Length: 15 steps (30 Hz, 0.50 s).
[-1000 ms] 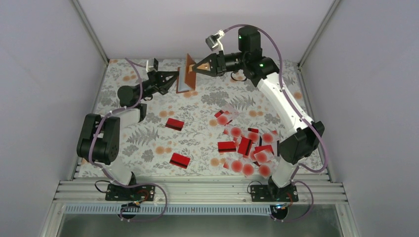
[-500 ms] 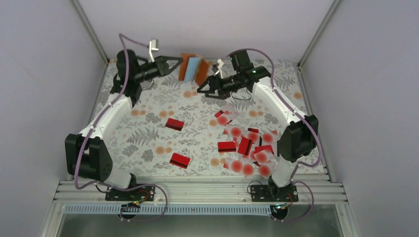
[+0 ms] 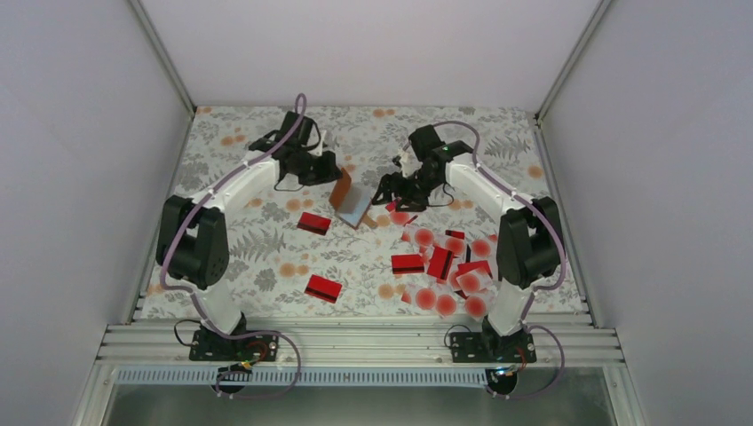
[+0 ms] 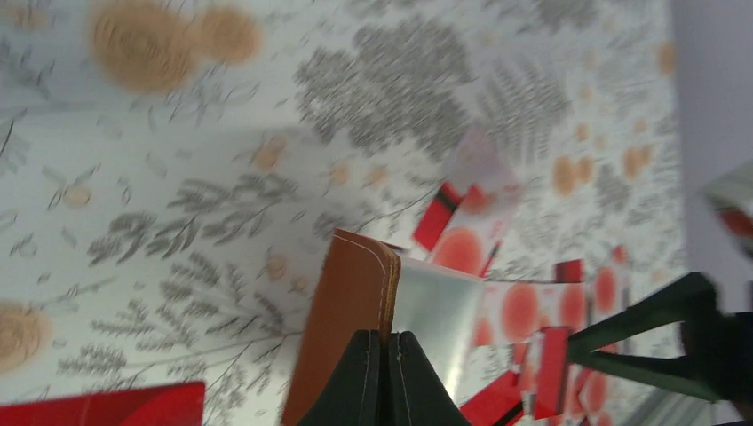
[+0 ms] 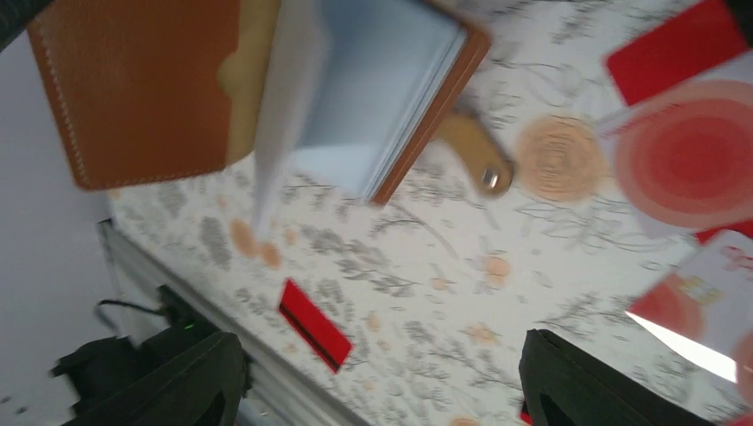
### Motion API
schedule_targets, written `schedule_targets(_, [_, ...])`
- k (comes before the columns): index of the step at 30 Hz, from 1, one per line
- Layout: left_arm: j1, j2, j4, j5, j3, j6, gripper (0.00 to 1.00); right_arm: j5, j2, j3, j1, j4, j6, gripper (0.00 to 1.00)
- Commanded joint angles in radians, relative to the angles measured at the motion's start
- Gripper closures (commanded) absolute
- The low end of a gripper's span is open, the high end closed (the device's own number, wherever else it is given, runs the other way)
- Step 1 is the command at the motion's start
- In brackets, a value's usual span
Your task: Put the credit cards into the card holder
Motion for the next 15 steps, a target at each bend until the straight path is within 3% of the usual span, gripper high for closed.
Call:
schedule_targets(1, [-0.031,0.041,-0.111,-0.131,0.03,-0.019,0.98,0.181,-0.025,-0.05,-0.004,-0.021,0.012,0.21])
schedule_targets(4, [-0.03,0.045,-0.048,-0.091,-0.022,-0.063,0.98,0.174,-0.041,-0.097,-0.005,0.003,-0.01,0.21])
schedule_targets(9, [-0.035,0.071,0.062,0.013,-0.11,-0.171,0.98,0.04,-0.036,-0.134,-0.004,0.091,0.003,0.24])
schedule_targets(15, [-0.036,0.068,0.117,0.039,-0.158,-0.244,0.98,-0.044,-0.002,-0.148,-0.004,0.227,0.079,0.37])
